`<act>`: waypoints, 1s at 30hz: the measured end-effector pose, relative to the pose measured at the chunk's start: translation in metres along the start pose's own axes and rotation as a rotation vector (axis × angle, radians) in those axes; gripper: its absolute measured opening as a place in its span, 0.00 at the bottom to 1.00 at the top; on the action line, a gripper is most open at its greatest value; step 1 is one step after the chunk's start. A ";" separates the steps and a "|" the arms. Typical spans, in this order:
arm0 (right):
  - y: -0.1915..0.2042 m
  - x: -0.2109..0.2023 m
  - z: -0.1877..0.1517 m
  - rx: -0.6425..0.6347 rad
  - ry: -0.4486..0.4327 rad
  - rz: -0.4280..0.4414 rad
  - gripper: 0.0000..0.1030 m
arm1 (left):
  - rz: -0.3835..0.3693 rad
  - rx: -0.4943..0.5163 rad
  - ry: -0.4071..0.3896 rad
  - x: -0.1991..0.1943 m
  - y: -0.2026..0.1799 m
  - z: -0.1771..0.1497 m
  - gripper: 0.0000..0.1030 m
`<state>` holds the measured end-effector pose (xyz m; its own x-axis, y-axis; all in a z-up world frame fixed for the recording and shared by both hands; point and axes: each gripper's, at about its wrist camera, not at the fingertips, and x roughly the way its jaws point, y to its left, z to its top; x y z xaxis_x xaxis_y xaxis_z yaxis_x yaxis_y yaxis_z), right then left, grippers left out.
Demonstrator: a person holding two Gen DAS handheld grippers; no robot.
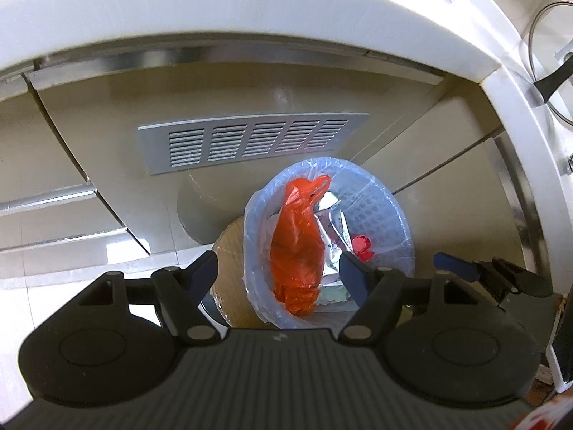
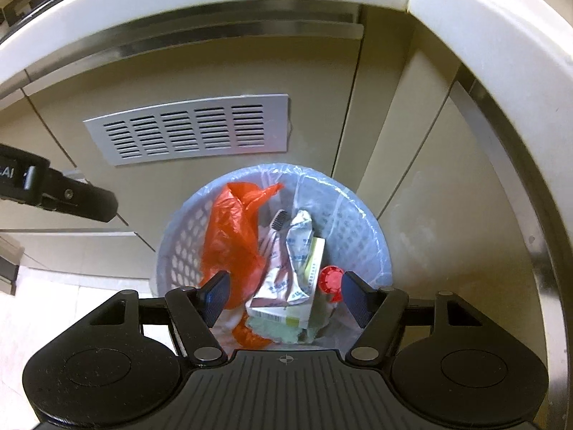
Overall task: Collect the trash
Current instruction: 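Raise both tools back toward the counter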
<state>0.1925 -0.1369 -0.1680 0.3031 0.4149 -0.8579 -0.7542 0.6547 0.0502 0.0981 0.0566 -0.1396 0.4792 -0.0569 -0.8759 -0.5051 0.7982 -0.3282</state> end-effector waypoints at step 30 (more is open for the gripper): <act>0.018 -0.130 0.066 0.085 -0.373 -0.060 0.66 | -0.055 0.311 -0.356 -0.126 -0.041 0.043 0.69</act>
<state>0.1781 -0.1376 -0.0219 0.5479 0.5654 -0.6166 -0.6827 0.7281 0.0610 0.0894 0.0570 -0.0005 0.7427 0.0613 -0.6668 -0.2595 0.9444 -0.2021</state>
